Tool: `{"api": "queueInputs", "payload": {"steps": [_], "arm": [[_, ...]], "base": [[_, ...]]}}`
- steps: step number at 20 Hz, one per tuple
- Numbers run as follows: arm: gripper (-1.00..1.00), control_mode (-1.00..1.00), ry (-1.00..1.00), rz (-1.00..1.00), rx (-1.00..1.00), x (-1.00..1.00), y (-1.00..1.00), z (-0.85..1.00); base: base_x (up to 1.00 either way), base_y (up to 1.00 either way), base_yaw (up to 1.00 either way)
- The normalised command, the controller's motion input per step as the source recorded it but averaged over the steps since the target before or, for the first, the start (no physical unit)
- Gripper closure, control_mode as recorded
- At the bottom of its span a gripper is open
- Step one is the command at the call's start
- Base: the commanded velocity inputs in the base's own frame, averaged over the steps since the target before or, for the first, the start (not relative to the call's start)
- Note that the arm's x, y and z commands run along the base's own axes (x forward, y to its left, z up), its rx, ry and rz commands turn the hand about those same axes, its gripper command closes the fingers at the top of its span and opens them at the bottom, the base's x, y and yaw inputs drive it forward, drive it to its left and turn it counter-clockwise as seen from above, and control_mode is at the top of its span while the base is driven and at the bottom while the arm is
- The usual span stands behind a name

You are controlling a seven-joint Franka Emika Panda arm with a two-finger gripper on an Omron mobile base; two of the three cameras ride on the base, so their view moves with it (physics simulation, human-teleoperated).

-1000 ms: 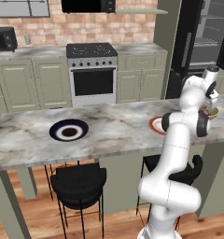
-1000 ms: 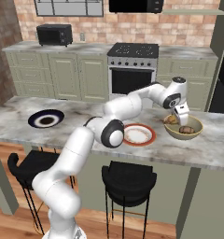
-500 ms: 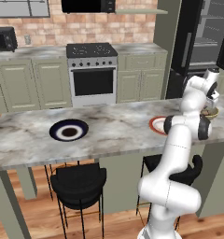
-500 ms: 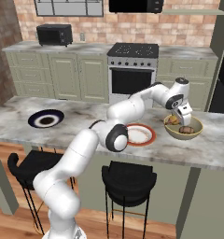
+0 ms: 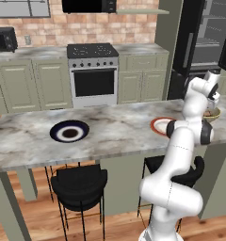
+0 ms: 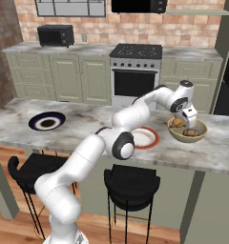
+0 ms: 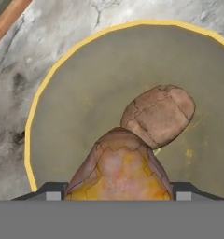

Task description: Pick the chicken drumstick and potato from their plates and place them in the bowl. Then put the bowl in the fridge.

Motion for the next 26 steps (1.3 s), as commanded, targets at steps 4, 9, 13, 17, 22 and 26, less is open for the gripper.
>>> {"api": "queueInputs", "payload": {"steps": [4,9,13,17,22,26], "arm": [[1.0,-1.0,0.0,0.07,0.0,0.02,-0.04,-0.01],[-1.0,-1.0,0.0,0.06,0.0,0.05,-0.02,-0.01],[-1.0,-1.0,0.01,0.05,0.0,0.07,-0.03,0.0],[-1.0,-1.0,0.03,0.04,0.0,0.04,-0.04,0.0],[-1.0,-1.0,0.03,0.03,0.0,0.02,-0.06,0.0],[-1.0,-1.0,0.04,0.02,0.0,0.04,-0.04,0.06]], "base": [[0.0,0.0,0.0],[0.0,0.0,0.0],[0.0,0.0,0.0],[0.0,0.0,0.0],[0.0,0.0,0.0],[0.0,0.0,0.0]]}}
